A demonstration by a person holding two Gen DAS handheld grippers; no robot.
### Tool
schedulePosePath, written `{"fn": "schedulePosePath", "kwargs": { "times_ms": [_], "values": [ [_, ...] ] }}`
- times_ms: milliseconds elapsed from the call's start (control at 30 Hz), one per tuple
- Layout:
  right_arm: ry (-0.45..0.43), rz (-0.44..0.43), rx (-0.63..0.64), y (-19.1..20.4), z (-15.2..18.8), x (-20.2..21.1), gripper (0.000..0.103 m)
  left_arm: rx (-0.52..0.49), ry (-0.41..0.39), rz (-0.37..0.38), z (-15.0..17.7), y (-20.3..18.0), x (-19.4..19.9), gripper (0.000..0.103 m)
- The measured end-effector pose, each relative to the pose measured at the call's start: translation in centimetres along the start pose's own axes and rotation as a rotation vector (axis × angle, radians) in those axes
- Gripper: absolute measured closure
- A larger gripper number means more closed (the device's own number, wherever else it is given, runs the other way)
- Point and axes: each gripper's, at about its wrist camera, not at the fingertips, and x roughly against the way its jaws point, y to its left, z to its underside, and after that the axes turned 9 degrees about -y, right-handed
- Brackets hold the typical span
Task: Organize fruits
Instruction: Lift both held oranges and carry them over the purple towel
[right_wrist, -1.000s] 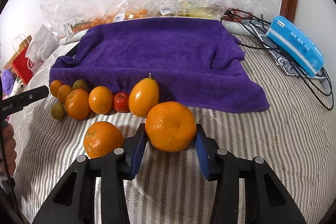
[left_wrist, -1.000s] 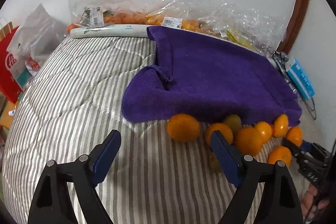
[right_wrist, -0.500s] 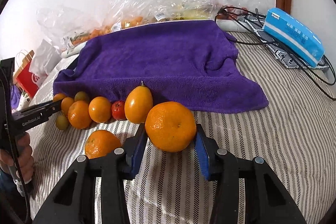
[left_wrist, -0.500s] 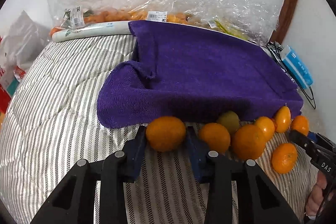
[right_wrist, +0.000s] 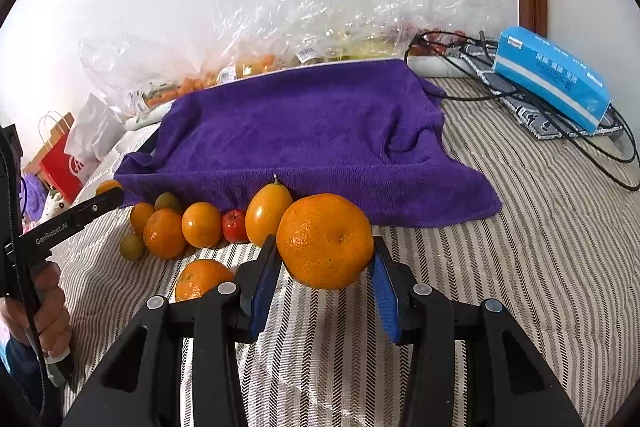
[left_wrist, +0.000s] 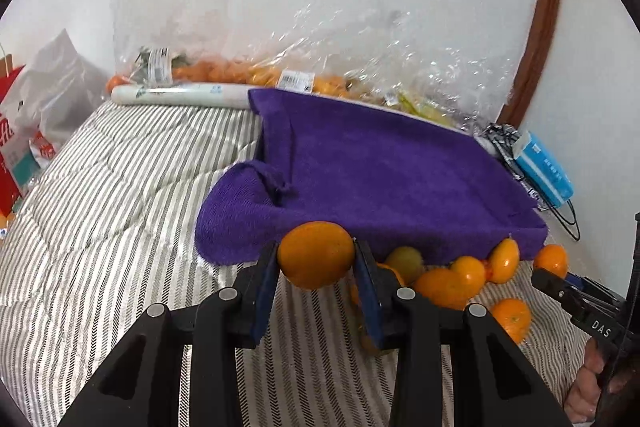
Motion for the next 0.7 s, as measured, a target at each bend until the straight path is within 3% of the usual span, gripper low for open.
{"fn": "schedulePosePath", "kwargs": {
  "times_ms": [167,267,367,467,533,700],
  "values": [
    [-0.057,-0.014,0.002,0.0,0.0,1.2,0.059,0.0,-0.033,0.021,-0.1,-0.2,0.7,0.068],
    [-0.061,0.02,0.043,0.6,0.0,1.7,0.059,0.012,-0.04,0.026,-0.1,0.0,0.8,0.068],
    [-0.067,-0.001,0.031,0.6,-0.6,2.5,0.059,0.019,-0.06,0.026,-0.3,0.2,1.2,0.068],
    [-0.095,-0.013,0.039,0.8,-2.1,3.2,0.059,0.011,-0.087,0.001,-0.9,0.1,1.8,0.068],
    [-0.116,-0.007,0.056,1.1,-3.5,3.6,0.059,0.001,-0.062,-0.03,-1.7,-0.3,2.0,0.068],
    [-0.17,-0.02,0.108,2.1,-7.6,3.7,0.059,0.001,-0.097,-0.007,-4.5,-1.5,2.5,0.068]
  ]
}}
